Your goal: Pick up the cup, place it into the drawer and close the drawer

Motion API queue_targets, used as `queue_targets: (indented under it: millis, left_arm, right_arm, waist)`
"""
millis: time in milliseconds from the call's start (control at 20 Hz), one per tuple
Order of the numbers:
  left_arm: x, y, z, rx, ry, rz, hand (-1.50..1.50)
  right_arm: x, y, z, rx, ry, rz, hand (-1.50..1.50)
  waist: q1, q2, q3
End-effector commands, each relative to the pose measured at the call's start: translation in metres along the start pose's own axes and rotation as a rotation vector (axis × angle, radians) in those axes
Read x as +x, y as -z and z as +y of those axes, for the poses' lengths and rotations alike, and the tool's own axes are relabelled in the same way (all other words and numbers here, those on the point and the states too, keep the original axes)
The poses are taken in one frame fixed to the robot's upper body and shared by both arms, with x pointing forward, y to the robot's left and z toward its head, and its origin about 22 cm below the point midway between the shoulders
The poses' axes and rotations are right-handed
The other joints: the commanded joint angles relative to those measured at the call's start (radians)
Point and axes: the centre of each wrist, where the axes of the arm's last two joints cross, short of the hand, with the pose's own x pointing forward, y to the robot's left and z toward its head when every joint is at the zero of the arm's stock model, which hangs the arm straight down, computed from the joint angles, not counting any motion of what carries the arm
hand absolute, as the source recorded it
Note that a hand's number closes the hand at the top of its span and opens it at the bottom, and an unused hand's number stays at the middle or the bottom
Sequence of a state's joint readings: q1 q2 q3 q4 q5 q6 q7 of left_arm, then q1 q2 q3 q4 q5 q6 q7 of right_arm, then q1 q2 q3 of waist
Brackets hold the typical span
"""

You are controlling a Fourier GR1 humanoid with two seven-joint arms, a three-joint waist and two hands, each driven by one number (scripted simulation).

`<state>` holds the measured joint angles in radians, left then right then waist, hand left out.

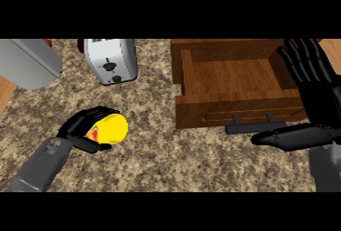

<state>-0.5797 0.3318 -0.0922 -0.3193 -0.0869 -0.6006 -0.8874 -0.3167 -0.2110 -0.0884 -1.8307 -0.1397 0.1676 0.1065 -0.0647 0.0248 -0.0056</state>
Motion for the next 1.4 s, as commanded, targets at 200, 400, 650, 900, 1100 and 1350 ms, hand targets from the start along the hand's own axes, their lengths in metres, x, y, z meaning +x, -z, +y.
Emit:
queue_targets:
  millis: [200, 400, 650, 900, 1100, 1350]
  left_arm:
    - [-0.002, -0.003, -0.003, 0.025, 0.047, -0.318, 1.5]
    - [-0.008, 0.015, -0.019, 0.165, -0.046, -0.41, 1.5]
    - [-0.038, -0.011, -0.04, 0.783, 0.069, -0.383, 1.5]
    - [-0.012, 0.028, -0.036, 0.676, 0.01, -0.565, 1.5]
    - [0.02, 0.081, -0.049, 0.567, 0.028, -0.55, 1.5]
    - [0.069, 0.125, -0.067, 0.484, 0.04, -0.582, 1.5]
  right_arm:
    - [0.003, -0.006, -0.013, -0.014, -0.019, 0.006, -1.5]
    - [0.005, 0.0, -0.013, -0.035, -0.018, -0.003, -1.5]
    - [0.002, -0.006, -0.019, -0.06, -0.036, 0.031, -1.5]
    - [-0.009, -0.021, -0.019, -0.047, -0.004, 0.051, -1.5]
    - [-0.008, -0.016, -0.027, -0.059, -0.025, 0.034, -1.5]
    - [0.018, -0.03, -0.033, -0.07, -0.048, 0.047, -1.5]
  waist:
    - [0.006, -0.002, -0.002]
    - [0.016, -0.003, -0.002]
    - [0.066, -0.017, 0.001]
    - [0.051, -0.021, 0.004]
    - [0.061, -0.025, 0.006]
    - [0.069, -0.034, 0.007]
